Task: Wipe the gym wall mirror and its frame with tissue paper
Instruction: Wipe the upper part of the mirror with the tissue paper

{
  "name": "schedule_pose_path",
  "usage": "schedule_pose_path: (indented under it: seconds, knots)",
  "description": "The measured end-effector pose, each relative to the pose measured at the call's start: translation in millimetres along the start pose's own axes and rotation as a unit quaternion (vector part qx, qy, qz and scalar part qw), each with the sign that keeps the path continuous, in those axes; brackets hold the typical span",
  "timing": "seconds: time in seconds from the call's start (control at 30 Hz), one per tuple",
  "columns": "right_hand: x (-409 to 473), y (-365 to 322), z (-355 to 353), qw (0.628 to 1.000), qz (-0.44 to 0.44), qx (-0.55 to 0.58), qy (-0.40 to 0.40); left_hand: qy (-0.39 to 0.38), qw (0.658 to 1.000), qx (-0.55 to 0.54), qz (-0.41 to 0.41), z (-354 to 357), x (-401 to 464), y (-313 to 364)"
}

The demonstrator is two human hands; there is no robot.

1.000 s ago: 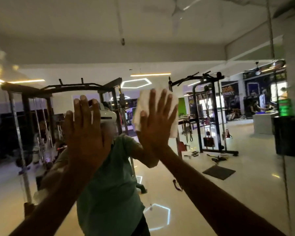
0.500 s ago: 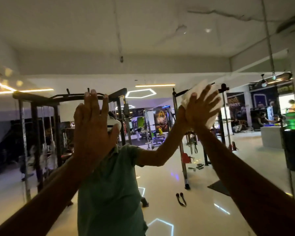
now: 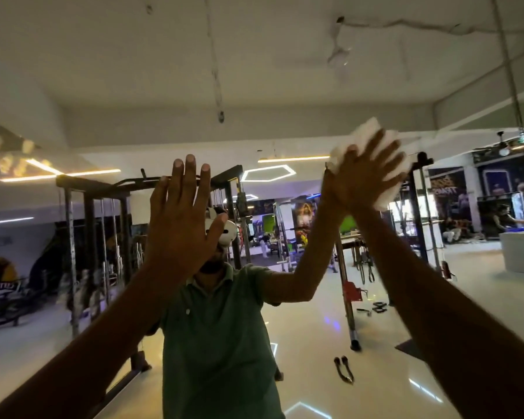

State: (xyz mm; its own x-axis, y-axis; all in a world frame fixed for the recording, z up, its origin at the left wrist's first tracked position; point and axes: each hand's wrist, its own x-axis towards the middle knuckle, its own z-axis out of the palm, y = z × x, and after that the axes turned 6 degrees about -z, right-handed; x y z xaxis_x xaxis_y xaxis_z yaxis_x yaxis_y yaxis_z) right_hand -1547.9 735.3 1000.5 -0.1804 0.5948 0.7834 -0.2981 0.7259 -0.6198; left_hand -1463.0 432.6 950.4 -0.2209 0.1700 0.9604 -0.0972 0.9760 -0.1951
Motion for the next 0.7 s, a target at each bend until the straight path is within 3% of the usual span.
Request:
schedule_pose_path:
  seconds: [0.07, 0.13, 0.2, 0.27, 0.37, 0.43, 0.47, 0.5, 0.57, 0.63, 0.7]
  knots:
    - [-51.1, -43.6, 4.2, 0.988, -0.148, -0.024, -0.022, -0.005, 1.000, 0.003, -0.001, -1.3, 0.4, 0.1]
    - [-91.1, -61.6, 5.8, 0.934, -0.350, -0.013, -0.066, -0.012, 1.000, 0.003, 0.008, -4.2, 1.2, -3.3]
    - [-74.0, -48.9, 2.9, 0.886, -0.455, 0.006, -0.084, -0.022, 0.999, 0.002, 0.024, -7.1, -0.3, -10.4]
    - [-33.1, -23.8, 2.5, 0.890, -0.449, -0.024, -0.074, -0.011, 0.999, 0.006, 0.031, -12.0, -3.5, -19.1]
    - [9.2, -5.7, -0.1, 0.971, -0.236, -0.033, -0.030, 0.022, 1.000, -0.007, -0.010, -32.2, -0.9, -34.3]
    - [-1.3, -32.6, 2.1, 0.996, -0.085, -0.008, -0.001, 0.036, 0.996, -0.052, -0.058, -43.7, 8.7, -51.8]
    - [-17.8, -54.4, 3.6, 0.998, -0.064, -0.004, 0.009, 0.048, 0.996, -0.041, -0.061, -46.2, 13.2, -62.1]
    - [-40.2, -77.1, 4.5, 0.996, -0.090, 0.001, 0.012, 0.055, 0.997, -0.009, -0.052, -45.7, 16.2, -71.0]
    - [-94.1, -120.3, 6.6, 0.968, -0.252, 0.009, -0.017, 0.046, 0.998, 0.028, -0.036, -40.9, 19.2, -84.9]
    - [-130.8, -142.3, 7.9, 0.907, -0.417, 0.004, -0.062, 0.035, 0.998, 0.024, -0.036, -36.5, 18.3, -89.5]
    - [-117.0, -139.3, 9.3, 0.849, -0.522, 0.004, -0.077, 0.030, 0.999, 0.017, -0.035, -34.7, 17.1, -91.6]
